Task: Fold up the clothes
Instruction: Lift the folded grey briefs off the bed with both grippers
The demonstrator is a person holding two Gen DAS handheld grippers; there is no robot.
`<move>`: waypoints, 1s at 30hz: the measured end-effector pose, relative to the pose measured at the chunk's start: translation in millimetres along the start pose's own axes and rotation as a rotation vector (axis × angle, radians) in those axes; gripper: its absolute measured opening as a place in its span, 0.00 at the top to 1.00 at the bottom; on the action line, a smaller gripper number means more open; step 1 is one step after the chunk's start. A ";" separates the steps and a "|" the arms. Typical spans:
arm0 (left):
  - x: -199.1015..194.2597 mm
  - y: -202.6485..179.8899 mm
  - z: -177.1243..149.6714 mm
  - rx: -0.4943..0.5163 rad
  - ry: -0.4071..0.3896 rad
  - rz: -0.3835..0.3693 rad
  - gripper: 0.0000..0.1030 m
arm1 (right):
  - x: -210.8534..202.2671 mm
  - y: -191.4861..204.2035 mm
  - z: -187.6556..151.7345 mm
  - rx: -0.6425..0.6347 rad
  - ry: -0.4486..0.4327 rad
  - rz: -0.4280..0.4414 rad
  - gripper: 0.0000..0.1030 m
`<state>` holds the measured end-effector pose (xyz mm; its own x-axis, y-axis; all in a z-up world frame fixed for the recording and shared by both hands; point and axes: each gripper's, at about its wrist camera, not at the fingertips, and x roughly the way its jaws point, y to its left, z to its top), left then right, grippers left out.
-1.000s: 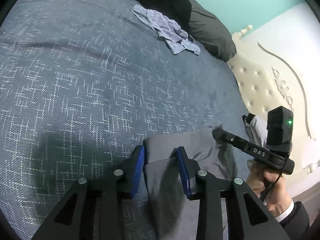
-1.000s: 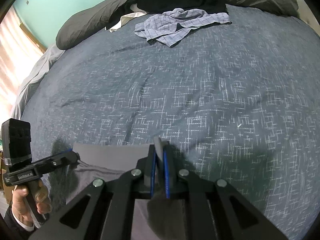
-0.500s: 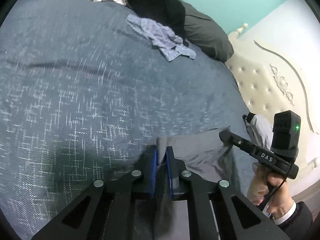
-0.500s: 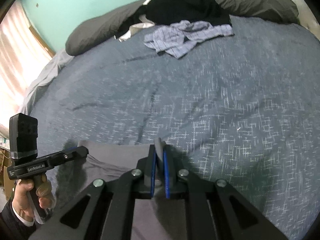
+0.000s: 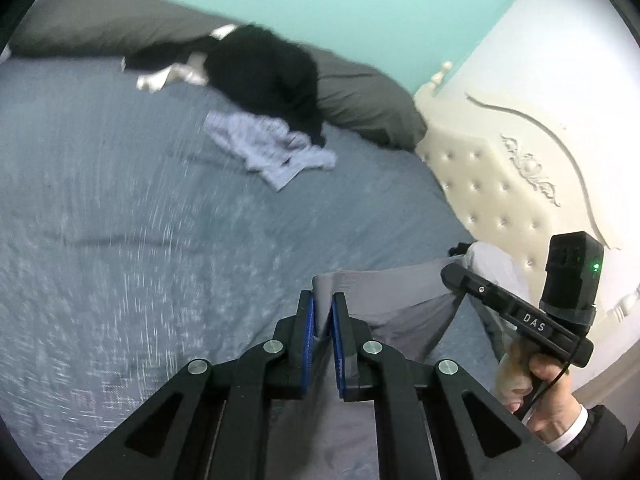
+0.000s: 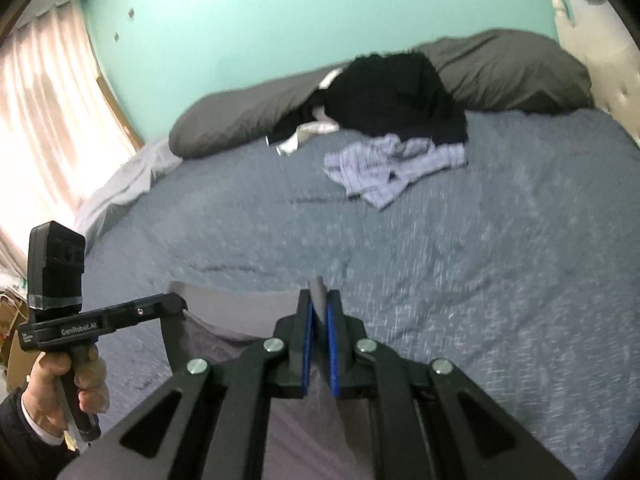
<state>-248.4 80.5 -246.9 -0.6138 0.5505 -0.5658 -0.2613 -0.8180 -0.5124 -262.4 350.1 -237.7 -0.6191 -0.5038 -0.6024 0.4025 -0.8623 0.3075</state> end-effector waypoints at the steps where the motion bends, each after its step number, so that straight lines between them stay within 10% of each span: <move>1: -7.6 -8.2 4.4 0.012 -0.008 0.001 0.91 | -9.2 1.8 3.3 0.000 -0.014 0.002 0.94; 30: -80.0 -158.2 27.2 0.213 0.003 -0.011 0.91 | -188.4 38.9 34.5 -0.010 -0.119 -0.140 0.94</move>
<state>-178.1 161.3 -103.0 -0.6077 0.5599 -0.5632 -0.4195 -0.8285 -0.3709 -153.4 409.6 -86.8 -0.7448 -0.3817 -0.5474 0.3129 -0.9243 0.2188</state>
